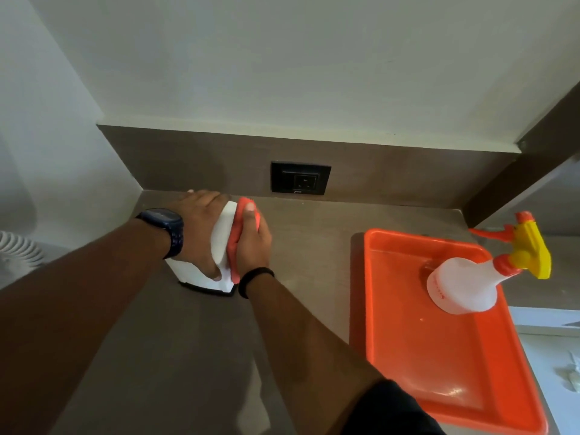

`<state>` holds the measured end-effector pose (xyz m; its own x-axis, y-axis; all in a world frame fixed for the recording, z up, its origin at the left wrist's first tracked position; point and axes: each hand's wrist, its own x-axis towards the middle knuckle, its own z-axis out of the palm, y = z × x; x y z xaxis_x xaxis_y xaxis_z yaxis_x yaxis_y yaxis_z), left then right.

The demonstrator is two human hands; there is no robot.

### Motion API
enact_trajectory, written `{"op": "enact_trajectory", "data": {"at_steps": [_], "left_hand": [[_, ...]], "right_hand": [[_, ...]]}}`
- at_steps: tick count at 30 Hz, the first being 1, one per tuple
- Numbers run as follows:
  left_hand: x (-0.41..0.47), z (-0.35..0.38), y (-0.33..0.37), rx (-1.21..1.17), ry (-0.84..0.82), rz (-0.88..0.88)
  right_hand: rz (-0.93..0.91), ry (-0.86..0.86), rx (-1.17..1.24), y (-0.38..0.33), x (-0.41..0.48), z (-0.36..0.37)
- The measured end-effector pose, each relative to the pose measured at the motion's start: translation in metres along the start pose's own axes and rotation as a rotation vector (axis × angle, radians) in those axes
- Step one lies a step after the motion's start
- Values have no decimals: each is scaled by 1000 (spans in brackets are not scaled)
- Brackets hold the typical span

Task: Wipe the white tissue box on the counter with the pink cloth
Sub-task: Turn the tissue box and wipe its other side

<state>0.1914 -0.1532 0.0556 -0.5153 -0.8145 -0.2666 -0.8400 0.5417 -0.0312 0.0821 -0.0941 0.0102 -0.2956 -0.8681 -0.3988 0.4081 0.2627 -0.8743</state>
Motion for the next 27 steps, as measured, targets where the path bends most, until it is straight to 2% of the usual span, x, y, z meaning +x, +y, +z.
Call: {"op": "enact_trajectory", "data": {"at_steps": [7, 11, 19, 27], "left_hand": [[-1, -8, 4, -28, -32, 8], [-2, -10, 6, -47, -45, 14], [-1, -9, 3, -18, -21, 10], [-2, -12, 6, 7, -36, 10]], "right_hand": [[164, 96, 48, 31, -32, -8], [97, 137, 37, 36, -38, 1], [-17, 80, -26, 1, 13, 3], [161, 142, 15, 21, -3, -9]]}}
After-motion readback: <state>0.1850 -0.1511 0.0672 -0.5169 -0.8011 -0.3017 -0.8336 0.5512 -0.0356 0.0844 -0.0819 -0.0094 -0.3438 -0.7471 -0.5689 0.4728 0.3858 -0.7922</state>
